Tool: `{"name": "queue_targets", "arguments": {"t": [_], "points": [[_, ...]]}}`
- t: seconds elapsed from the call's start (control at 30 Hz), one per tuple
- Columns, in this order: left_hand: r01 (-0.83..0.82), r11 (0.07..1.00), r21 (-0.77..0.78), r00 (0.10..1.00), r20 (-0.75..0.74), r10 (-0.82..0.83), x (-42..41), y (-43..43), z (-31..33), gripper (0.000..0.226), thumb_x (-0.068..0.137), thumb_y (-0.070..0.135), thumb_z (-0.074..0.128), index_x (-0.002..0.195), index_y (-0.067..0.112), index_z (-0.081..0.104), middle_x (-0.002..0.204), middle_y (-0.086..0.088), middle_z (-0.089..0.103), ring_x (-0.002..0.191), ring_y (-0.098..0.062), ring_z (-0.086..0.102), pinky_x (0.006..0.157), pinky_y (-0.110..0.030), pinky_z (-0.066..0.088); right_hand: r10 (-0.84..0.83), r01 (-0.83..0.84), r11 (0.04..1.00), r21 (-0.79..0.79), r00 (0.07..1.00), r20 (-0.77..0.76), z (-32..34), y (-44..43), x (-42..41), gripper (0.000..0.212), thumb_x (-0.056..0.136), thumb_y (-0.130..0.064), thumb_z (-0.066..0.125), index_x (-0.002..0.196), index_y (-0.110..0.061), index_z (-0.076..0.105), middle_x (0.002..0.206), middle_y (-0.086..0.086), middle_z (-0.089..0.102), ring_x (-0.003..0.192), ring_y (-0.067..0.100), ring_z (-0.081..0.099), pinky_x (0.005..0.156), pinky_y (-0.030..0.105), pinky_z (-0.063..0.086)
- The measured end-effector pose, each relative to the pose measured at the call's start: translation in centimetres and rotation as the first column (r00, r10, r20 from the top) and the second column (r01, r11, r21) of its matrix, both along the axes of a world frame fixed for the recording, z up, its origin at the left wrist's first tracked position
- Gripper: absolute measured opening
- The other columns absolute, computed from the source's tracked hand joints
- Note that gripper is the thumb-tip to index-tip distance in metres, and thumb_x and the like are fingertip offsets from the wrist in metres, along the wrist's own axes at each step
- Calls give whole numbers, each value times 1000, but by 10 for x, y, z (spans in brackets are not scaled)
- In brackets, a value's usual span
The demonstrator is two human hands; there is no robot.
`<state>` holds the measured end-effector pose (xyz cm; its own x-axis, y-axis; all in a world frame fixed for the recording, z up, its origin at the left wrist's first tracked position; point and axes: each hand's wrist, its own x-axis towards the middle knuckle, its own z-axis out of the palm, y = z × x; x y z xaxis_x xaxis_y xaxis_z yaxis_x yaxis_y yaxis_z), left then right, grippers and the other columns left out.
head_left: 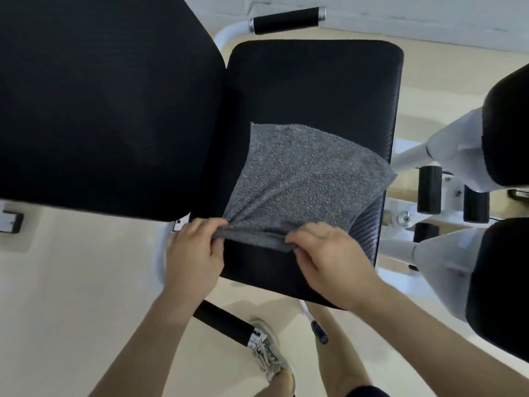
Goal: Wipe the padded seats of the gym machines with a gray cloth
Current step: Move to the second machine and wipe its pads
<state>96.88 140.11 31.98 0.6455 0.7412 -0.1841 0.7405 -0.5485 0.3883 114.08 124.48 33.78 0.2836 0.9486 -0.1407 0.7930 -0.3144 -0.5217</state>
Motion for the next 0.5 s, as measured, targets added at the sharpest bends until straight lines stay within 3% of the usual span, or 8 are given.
{"name": "queue_targets", "arguments": {"t": [0.1, 0.17, 0.2, 0.27, 0.3, 0.37, 0.43, 0.5], "points": [[14, 974, -227, 986, 166, 25, -5, -4, 8, 29, 91, 8, 54, 113, 27, 53, 93, 3, 67, 87, -15, 62, 80, -37, 48, -252, 261, 965, -10, 921, -296, 17, -3, 16, 23, 83, -16, 45, 99, -19, 61, 69, -14, 57, 67, 12, 54, 65, 29, 43], [88, 962, -258, 983, 177, -42, -11, -15, 14, 25, 92, 14, 53, 113, 29, 50, 97, 8, 57, 91, -11, 52, 76, -28, 40, -279, 274, 960, -59, 908, -313, 19, -11, 20, 14, 89, -17, 47, 100, -19, 56, 57, -14, 45, 61, 13, 45, 63, 30, 38], [147, 967, -207, 981, 158, -115, -15, -19, 15, 21, 92, 20, 53, 111, 29, 51, 96, 11, 53, 90, -11, 47, 74, -27, 38, -248, 232, 969, -87, 922, -299, 20, -15, 20, 11, 93, -27, 48, 101, -21, 53, 57, -13, 45, 61, 16, 45, 63, 32, 39], [222, 967, -127, 974, 72, -214, -26, -22, 14, 20, 88, 36, 49, 105, 29, 56, 86, 11, 48, 84, -13, 45, 69, -30, 41, -128, 92, 980, -174, 969, -210, 25, -23, 15, 38, 85, -59, 48, 107, -27, 45, 71, -8, 56, 68, 21, 56, 65, 37, 47], [241, 964, -112, 971, 28, -239, -31, -20, 14, 25, 86, 41, 45, 103, 29, 59, 83, 10, 46, 82, -14, 44, 67, -31, 43, -54, 24, 976, -219, 990, -131, 25, -28, 13, 46, 81, -65, 49, 111, -30, 40, 85, -6, 60, 76, 23, 60, 67, 38, 49], [288, 953, -99, 957, -15, -290, -42, -19, 14, 31, 84, 47, 46, 95, 27, 65, 84, 10, 44, 82, -15, 44, 67, -32, 44, 68, -64, 981, -185, 998, 15, 23, -40, 4, 42, 82, -54, 58, 110, -34, 35, 100, -6, 57, 79, 25, 64, 60, 38, 51], [364, 926, -105, 929, -27, -368, -52, -20, 15, 32, 82, 50, 48, 89, 25, 67, 86, 12, 43, 82, -12, 42, 66, -29, 43, 118, -109, 988, -106, 989, 85, 22, -51, -6, 31, 81, -39, 63, 100, -31, 39, 90, -6, 56, 66, 25, 63, 48, 32, 44], [402, 897, -184, 911, -20, -412, -61, -20, 15, 33, 82, 52, 51, 90, 26, 69, 85, 17, 44, 82, -6, 42, 67, -24, 42, 104, -98, 989, -110, 993, 49, 23, -61, -10, 22, 77, -34, 62, 89, -29, 44, 80, -8, 56, 63, 22, 61, 47, 29, 39]]}}
